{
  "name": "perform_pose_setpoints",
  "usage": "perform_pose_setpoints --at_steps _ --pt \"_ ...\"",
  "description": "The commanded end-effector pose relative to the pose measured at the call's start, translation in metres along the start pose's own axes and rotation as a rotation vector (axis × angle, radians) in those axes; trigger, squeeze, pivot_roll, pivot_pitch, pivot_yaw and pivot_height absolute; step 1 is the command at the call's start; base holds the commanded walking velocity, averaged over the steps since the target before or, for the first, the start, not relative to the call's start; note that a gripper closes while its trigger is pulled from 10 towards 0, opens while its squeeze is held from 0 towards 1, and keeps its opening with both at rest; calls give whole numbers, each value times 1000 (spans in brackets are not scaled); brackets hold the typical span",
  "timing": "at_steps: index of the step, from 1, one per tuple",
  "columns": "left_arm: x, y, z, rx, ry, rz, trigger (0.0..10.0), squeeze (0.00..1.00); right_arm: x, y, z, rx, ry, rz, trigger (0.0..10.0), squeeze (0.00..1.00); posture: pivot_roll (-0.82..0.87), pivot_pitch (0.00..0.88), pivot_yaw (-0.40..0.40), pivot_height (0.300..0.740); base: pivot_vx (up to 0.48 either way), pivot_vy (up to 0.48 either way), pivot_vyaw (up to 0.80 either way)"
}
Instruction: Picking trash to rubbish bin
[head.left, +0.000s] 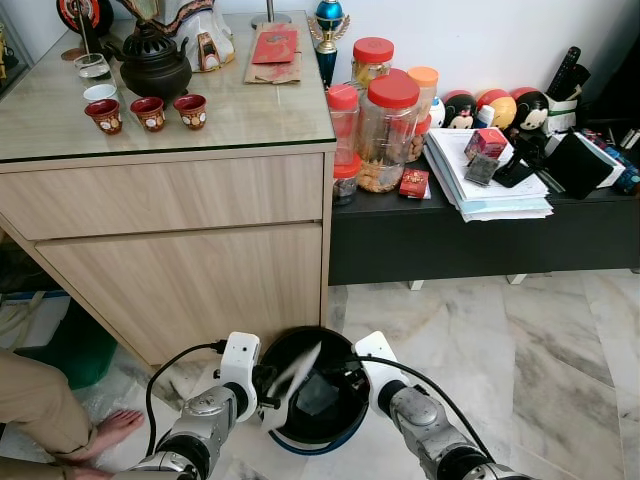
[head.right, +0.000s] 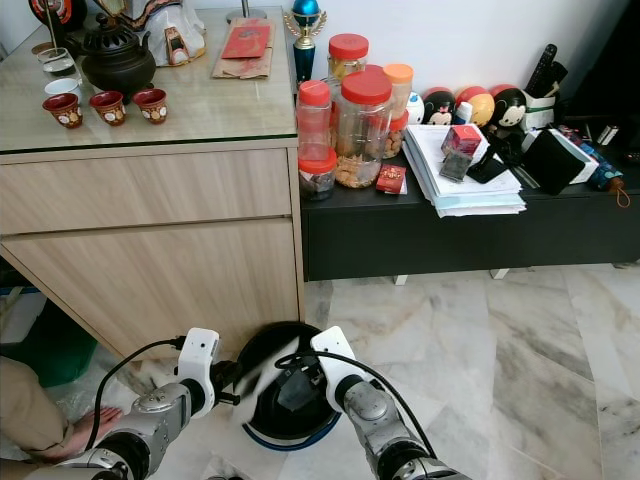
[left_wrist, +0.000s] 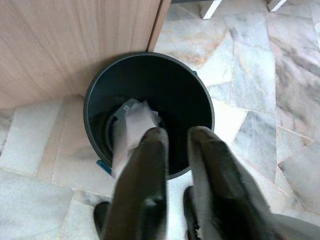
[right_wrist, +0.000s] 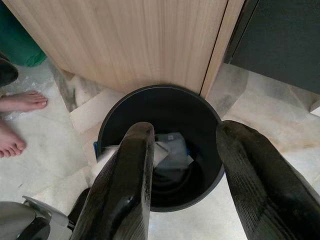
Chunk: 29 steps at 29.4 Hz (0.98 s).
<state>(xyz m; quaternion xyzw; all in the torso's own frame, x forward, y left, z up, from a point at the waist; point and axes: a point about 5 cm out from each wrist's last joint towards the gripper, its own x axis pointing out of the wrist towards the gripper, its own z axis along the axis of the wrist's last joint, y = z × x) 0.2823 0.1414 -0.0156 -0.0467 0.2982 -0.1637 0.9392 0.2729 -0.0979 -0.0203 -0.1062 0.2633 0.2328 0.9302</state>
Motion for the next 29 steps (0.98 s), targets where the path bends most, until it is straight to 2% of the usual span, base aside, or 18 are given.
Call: perform_pose_setpoints --at_steps 1,5,6,7,9,13,15,16,18,19,22,29 --pt "-2 2 -4 -20 16 3 10000 1000 0 2 1 -8 -2 9 10000 0 138 112 -31 740 0 0 0" --pt "-2 5 -4 -15 10 28 10000 1000 0 3 -1 -8 1 10 10000 0 139 113 -31 740 0 0 0" --pt "-3 9 -3 -5 5 56 10000 620 0 3 -1 -7 2 10 10000 0 138 113 -30 740 0 0 0" --pt "-5 13 -3 6 4 90 10000 0 0 3 -2 -3 2 7 10000 0 138 114 -30 740 0 0 0" --pt "-6 18 -3 21 7 128 10000 0 -1 2 -3 5 2 2 10000 0 138 114 -30 740 0 0 0" --pt "-19 42 -16 190 75 331 10000 0 -4 0 -14 56 41 -27 10000 0 141 114 -28 740 0 0 0" --pt "-24 49 -21 214 94 380 10000 0 -6 -1 -18 75 56 -39 10000 0 142 114 -29 740 0 0 0" --pt "-31 58 -29 238 130 455 10000 0 -8 -3 -25 115 76 -69 10000 0 140 116 -29 740 0 0 0" --pt "-39 66 -39 256 160 501 10000 0 -12 -6 -32 156 98 -105 10000 0 142 116 -28 740 0 0 0" --pt "-47 71 -50 243 192 535 10000 0 -15 -10 -40 209 122 -140 10000 0 145 119 -29 740 0 0 0" --pt "-60 79 -67 196 225 603 10000 0 -22 -13 -54 278 163 -190 10000 0 142 120 -29 740 0 0 0" --pt "-81 87 -94 112 266 736 10000 0 -42 -19 -88 404 271 -295 10000 0 150 120 -34 740 0 0 0"
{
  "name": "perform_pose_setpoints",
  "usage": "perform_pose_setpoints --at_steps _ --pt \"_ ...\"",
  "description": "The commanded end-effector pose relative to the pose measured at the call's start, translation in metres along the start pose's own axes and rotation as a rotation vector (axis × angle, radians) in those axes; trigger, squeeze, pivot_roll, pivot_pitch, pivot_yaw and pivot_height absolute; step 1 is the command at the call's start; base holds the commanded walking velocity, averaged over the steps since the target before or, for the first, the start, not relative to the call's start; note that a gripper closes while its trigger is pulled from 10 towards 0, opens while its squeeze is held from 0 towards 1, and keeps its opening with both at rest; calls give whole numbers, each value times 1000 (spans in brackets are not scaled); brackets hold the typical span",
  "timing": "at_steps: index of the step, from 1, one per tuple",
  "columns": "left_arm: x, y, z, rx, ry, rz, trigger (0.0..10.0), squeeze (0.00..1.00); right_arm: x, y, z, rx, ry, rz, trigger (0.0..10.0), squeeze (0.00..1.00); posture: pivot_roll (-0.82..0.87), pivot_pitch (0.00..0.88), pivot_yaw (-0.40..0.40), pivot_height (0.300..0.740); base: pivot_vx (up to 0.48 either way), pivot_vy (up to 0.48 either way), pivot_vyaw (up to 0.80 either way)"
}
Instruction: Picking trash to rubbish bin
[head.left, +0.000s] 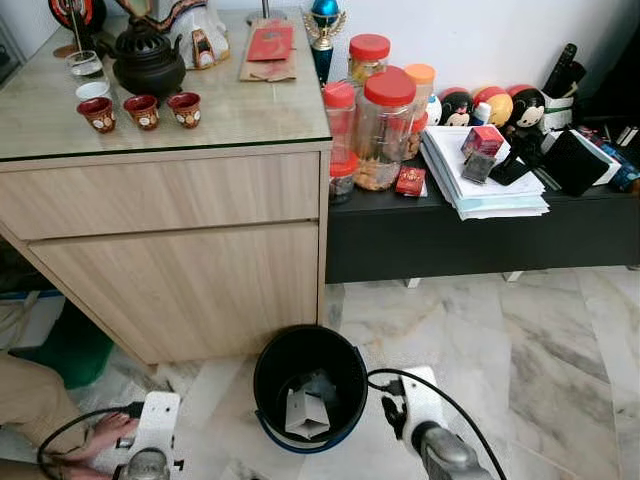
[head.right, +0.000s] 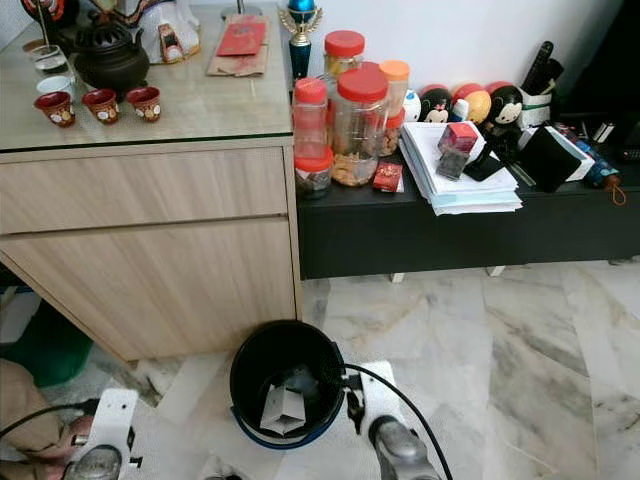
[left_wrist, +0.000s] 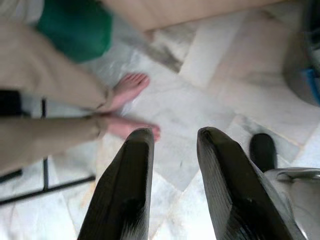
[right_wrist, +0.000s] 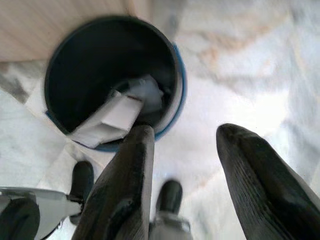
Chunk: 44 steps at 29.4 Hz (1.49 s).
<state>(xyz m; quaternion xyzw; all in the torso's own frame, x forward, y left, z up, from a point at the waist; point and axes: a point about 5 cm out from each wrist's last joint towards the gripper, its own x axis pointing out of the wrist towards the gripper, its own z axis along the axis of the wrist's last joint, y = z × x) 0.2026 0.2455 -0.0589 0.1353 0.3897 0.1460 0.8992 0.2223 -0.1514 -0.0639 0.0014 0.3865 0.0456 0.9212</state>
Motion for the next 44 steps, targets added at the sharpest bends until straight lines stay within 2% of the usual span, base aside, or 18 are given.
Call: perform_pose_setpoints --at_steps 1,2,7,27,44 --pt "-3 5 -13 -4 39 31 10000 0 -3 -6 -12 44 45 -34 10000 0 150 120 -34 740 0 0 0" --pt "-5 5 -21 2 62 36 10000 0 -5 -9 -19 61 66 -50 10000 0 148 119 -32 740 0 0 0" --pt "-8 1 -31 5 88 23 10000 0 -7 -9 -25 71 83 -56 10000 0 139 118 -26 740 0 0 0" --pt "-7 -4 -25 3 72 10 10000 0 -5 -6 -21 77 72 -48 10000 0 136 112 -24 740 0 0 0" --pt "-9 -5 -28 3 80 7 10000 0 -6 -5 -23 70 75 -45 10000 0 132 115 -28 740 -287 0 0"
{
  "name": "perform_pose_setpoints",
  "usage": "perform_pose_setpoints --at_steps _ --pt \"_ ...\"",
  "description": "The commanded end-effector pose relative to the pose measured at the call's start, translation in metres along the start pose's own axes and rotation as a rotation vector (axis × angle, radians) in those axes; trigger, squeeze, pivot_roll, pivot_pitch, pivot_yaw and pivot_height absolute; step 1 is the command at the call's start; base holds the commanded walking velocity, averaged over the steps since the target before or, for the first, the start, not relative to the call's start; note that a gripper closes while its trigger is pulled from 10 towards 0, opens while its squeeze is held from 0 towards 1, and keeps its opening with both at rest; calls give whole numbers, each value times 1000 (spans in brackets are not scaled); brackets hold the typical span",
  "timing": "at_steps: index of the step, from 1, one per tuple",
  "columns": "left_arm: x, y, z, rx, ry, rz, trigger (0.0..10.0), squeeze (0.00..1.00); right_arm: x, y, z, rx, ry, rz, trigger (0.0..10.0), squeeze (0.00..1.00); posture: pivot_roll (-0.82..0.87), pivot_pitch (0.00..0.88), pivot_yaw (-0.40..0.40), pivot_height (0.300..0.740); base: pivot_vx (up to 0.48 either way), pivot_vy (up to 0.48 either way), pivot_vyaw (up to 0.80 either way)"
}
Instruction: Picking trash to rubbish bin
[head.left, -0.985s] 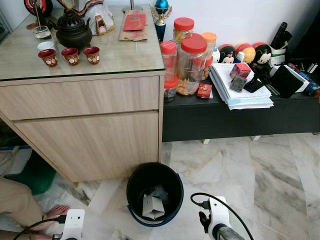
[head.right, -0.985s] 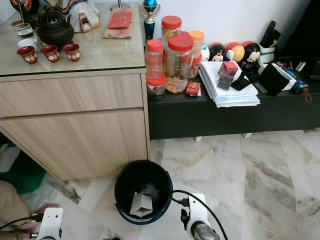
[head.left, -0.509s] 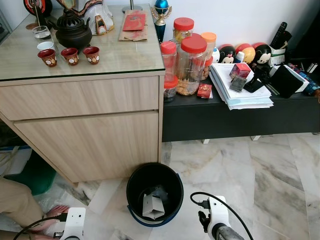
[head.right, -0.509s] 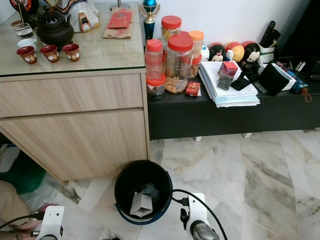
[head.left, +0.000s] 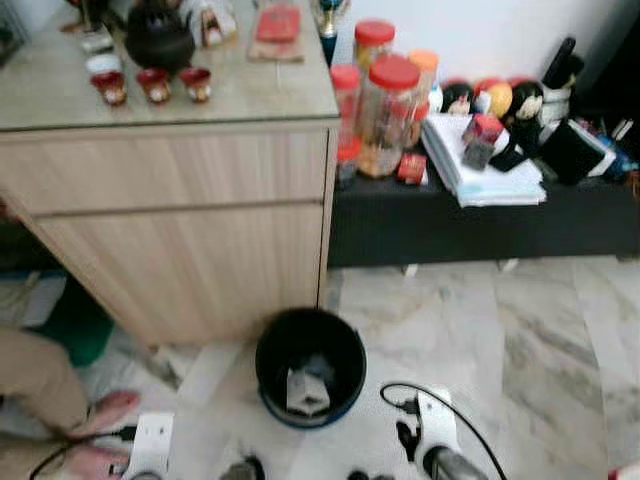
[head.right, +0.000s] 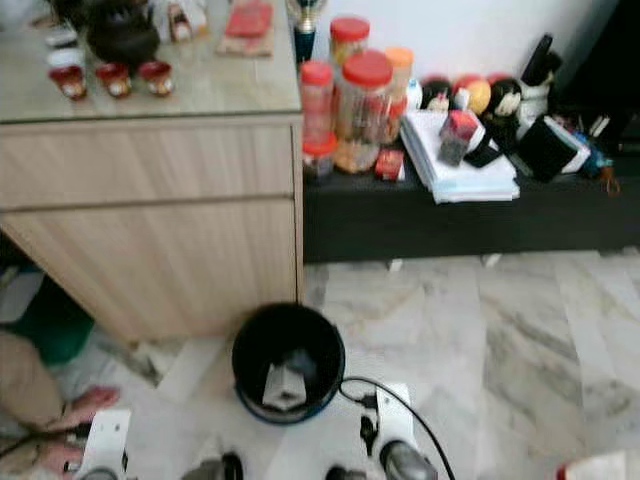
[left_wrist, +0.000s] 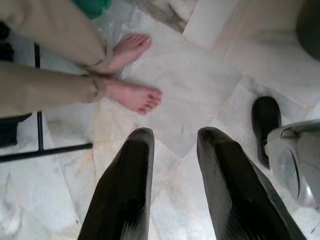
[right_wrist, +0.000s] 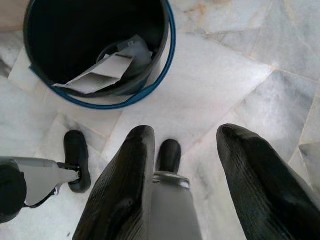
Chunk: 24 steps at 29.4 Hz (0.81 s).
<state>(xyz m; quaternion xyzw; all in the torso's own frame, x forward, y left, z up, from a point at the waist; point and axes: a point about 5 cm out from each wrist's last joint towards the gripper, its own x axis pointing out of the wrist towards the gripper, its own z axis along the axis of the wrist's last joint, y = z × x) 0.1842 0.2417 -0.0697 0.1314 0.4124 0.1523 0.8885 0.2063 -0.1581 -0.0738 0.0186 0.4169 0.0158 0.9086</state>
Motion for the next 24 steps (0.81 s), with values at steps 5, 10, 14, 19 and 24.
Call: perform_pose_setpoints --at_steps 5,10,14,19,24 --pt "-2 -1 -7 4 25 2 10000 0 -1 1 -4 13 10 -3 10000 0 131 112 -27 740 -274 0 0" --pt "-1 -1 -6 4 22 1 10000 0 -1 1 -4 14 10 -2 10000 0 132 111 -26 740 -268 0 0" --pt "-1 -1 -6 3 20 1 10000 0 -1 2 -4 14 9 0 10000 0 134 111 -25 740 -252 0 0" --pt "-1 -1 -6 2 20 1 10000 0 0 2 -3 18 6 1 10000 0 133 108 -25 740 -253 0 0" --pt "-1 -1 -6 3 20 -2 10000 0 0 3 -3 19 3 2 10000 0 133 106 -24 740 -254 0 0"
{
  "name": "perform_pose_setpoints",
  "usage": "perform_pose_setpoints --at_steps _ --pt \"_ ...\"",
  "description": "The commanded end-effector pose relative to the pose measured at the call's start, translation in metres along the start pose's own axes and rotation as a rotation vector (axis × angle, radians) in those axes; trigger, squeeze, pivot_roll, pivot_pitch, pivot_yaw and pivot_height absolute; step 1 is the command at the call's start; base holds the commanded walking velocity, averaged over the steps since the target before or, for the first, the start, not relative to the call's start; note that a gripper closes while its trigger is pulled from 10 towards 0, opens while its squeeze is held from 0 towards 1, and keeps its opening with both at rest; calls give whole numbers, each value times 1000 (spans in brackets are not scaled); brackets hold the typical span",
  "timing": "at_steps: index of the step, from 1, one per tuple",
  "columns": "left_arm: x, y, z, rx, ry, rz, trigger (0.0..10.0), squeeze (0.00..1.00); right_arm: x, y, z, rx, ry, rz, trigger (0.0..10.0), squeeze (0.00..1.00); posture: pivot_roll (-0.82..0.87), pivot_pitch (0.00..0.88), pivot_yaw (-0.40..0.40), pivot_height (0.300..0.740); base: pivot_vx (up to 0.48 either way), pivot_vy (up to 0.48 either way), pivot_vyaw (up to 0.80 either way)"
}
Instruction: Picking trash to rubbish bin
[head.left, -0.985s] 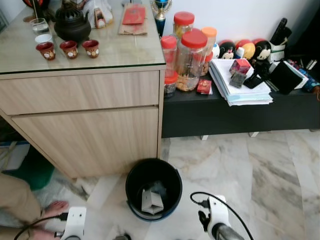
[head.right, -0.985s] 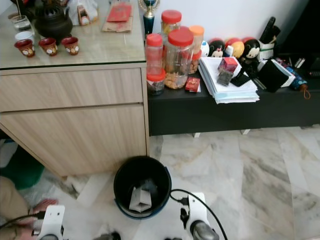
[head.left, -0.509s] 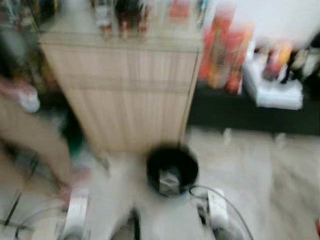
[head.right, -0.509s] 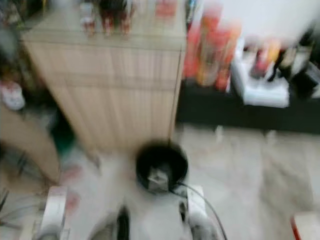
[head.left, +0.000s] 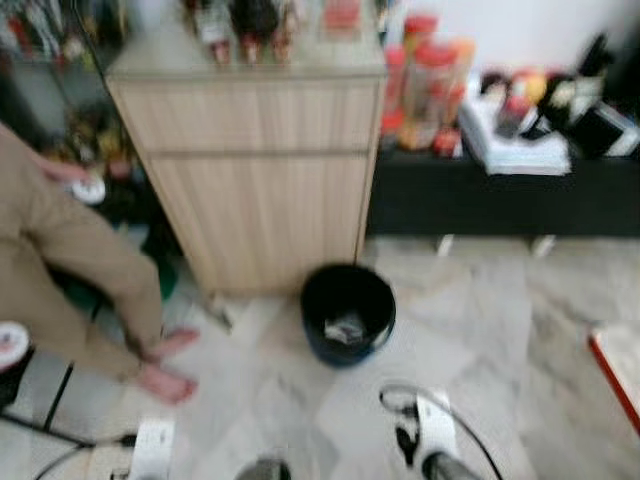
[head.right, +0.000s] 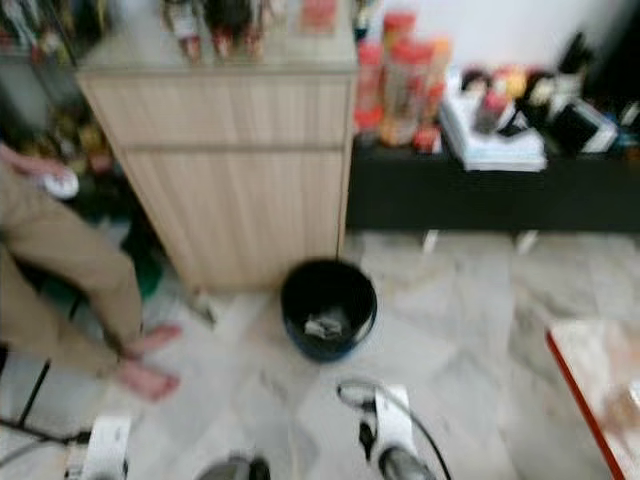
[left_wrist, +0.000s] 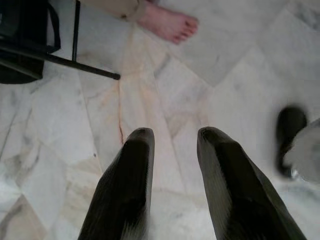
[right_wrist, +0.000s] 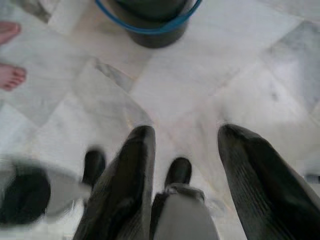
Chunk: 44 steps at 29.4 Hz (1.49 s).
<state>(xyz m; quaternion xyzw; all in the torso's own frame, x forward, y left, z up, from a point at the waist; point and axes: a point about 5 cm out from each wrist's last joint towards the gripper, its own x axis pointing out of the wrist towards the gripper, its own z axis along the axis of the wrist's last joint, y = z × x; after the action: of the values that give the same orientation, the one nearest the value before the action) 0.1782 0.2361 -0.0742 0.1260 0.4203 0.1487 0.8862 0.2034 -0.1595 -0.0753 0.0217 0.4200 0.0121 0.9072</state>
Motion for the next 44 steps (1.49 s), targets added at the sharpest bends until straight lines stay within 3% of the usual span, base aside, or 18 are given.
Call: perform_pose_setpoints --at_steps 1,23,44 --pt "1 5 1 6 3 10 10000 0 0 4 0 10 -4 7 10000 0 132 107 -24 740 -255 0 0" --pt "0 2 -2 19 16 10 10000 0 0 2 -1 17 4 1 10000 0 125 110 -26 740 -69 0 0" --pt "1 3 3 25 -1 10 10000 0 1 4 2 0 3 9 10000 0 119 65 -22 740 0 0 -769"
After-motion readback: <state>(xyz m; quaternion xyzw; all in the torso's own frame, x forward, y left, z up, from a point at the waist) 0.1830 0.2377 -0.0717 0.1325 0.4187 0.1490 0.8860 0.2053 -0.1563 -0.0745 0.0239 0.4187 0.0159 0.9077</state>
